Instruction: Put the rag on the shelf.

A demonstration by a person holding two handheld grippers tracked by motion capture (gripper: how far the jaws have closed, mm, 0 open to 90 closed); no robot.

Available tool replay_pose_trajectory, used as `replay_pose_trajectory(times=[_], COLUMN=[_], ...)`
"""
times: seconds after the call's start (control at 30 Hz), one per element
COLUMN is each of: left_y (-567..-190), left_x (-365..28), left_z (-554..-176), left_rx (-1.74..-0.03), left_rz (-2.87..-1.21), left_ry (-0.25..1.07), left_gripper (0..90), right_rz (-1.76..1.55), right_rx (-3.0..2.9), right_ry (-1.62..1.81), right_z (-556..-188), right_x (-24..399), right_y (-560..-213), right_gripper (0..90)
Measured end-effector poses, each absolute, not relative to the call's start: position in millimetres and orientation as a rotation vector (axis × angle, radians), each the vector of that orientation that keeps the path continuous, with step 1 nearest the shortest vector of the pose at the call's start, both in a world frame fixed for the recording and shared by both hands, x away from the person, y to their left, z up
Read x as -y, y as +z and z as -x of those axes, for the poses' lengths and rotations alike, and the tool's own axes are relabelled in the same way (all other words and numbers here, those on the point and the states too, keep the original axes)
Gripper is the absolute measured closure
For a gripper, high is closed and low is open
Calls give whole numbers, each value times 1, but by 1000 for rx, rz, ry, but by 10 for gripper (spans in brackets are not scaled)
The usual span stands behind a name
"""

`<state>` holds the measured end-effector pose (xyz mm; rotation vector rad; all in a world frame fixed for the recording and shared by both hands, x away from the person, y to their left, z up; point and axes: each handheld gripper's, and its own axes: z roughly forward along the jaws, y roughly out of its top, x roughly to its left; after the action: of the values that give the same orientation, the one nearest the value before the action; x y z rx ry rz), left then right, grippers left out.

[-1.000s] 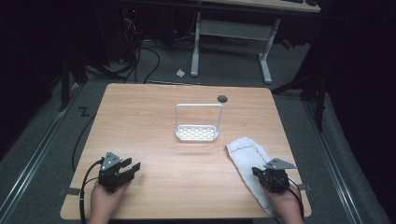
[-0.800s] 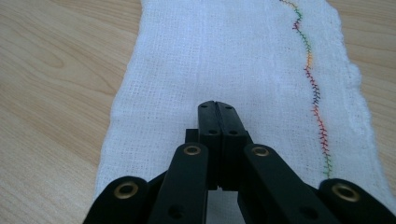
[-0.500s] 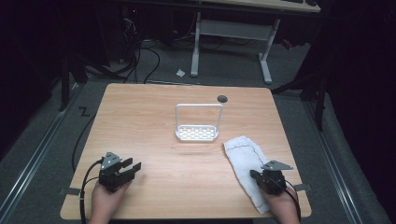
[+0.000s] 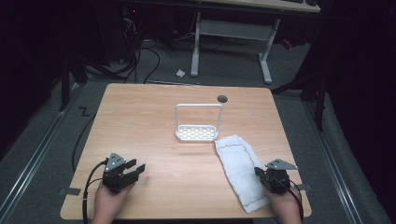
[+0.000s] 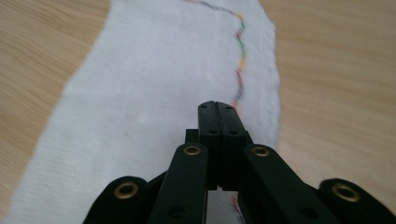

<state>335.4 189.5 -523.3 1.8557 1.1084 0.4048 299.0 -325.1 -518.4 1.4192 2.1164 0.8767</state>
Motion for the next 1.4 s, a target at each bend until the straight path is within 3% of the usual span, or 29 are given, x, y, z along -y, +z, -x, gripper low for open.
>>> replay_pose_trajectory(times=[0.3, 0.47, 0.77, 0.83, 1.07, 1.4], left_y=[-511, -510, -525, -528, -534, -533], left_x=[-144, -84, 32, 52, 54, 3], left_z=[-340, -340, -341, -339, -337, -324], left_rx=[-975, -858, -717, -685, -666, -727], left_rz=[-1876, -1974, -2030, -2114, -2165, -2166], left_ry=[346, 253, 19, 46, 114, 172], left_gripper=[538, 544, 571, 600, 742, 746], right_rz=[-1350, -1278, -1315, -1320, -1333, -1128], right_rx=[-2250, -2266, -2136, -2131, -2202, -2387], right_ry=[894, 957, 1016, 1021, 1008, 1029], right_z=[-280, -264, -261, -263, -281, -283], right_x=[295, 278, 306, 308, 304, 253], right_y=[-524, -518, -512, -513, -524, -527], right_gripper=[900, 900, 900, 900, 900, 900])
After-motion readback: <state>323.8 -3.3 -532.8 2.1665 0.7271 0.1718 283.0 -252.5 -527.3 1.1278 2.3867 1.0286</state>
